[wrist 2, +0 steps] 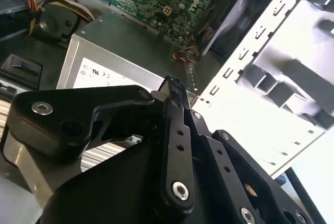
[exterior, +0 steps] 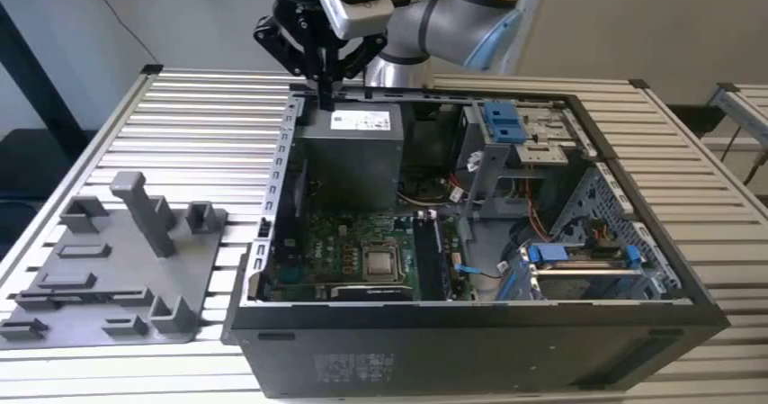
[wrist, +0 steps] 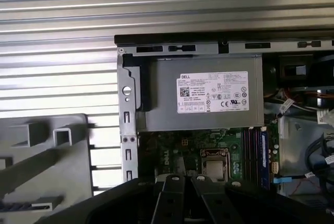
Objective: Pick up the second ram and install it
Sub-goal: 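Reach for the second ram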
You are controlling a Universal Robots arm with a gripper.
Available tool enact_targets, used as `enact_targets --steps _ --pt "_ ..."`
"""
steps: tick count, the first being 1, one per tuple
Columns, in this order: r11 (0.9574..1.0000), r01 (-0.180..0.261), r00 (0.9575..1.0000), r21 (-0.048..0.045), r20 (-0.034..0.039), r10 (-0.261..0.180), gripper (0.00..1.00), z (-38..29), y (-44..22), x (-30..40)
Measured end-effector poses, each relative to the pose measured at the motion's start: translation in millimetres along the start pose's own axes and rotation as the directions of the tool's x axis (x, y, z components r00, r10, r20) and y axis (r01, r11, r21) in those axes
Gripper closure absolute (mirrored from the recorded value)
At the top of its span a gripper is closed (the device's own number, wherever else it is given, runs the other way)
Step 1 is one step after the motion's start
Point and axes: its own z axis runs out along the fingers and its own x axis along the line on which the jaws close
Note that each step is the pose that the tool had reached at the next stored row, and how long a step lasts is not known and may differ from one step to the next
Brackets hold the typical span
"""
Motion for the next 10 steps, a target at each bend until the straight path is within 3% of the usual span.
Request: enact_targets --steps 10 --pt "1.0 0.0 1.0 0.0 -0.0001 0.0 0.89 -0.3 -1.3 18.3"
